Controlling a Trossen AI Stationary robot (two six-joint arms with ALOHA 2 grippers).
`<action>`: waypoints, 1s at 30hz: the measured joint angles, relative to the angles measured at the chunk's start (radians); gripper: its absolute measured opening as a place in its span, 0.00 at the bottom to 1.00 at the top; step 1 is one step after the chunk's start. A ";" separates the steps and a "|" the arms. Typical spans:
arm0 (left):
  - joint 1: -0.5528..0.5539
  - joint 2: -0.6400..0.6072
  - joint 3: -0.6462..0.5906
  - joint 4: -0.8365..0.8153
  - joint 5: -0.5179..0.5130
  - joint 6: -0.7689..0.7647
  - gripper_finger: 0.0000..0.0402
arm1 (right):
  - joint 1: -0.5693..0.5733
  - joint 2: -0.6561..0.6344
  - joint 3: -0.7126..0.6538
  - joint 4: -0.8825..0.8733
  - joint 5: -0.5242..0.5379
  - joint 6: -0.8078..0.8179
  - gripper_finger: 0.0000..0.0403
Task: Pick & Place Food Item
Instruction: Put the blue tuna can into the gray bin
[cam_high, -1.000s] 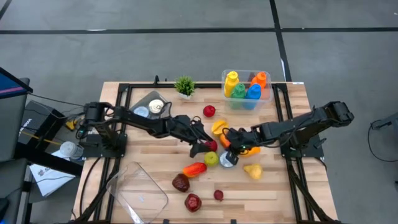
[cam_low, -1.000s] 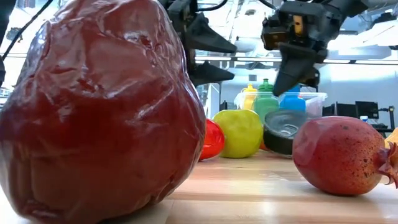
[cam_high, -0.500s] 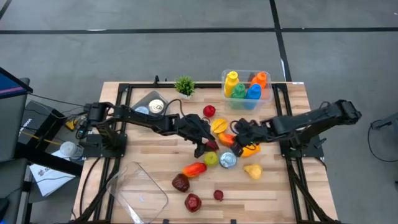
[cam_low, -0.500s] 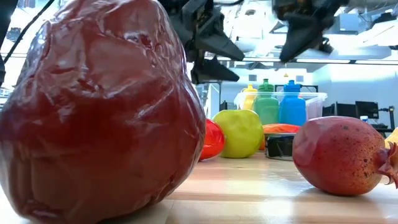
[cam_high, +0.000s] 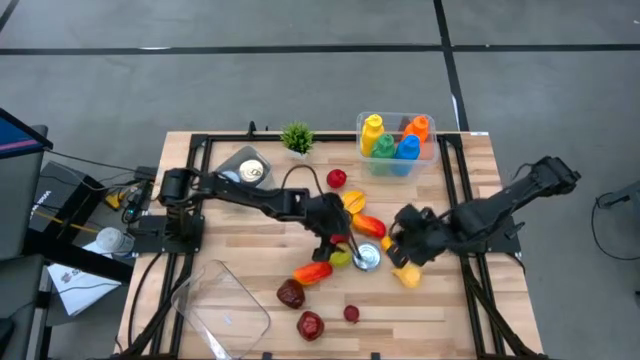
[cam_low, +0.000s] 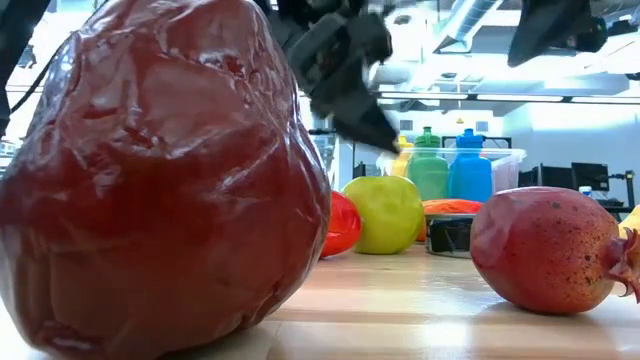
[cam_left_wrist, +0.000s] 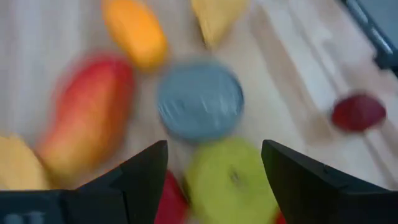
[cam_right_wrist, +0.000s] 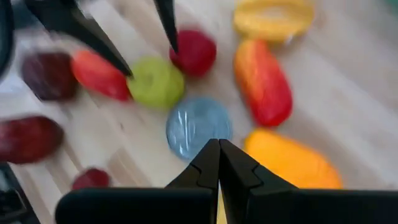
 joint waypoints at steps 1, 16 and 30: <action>0.003 0.001 -0.001 -0.027 0.000 -0.034 0.63 | 0.003 0.032 -0.003 0.010 -0.028 0.008 0.00; 0.124 -0.399 0.000 -0.249 -0.110 -0.121 0.63 | 0.030 0.476 0.026 0.229 -0.384 -0.123 0.00; 0.154 -0.750 -0.212 -0.395 -0.138 -0.264 0.63 | -0.264 0.572 0.067 0.346 -0.299 -0.505 0.00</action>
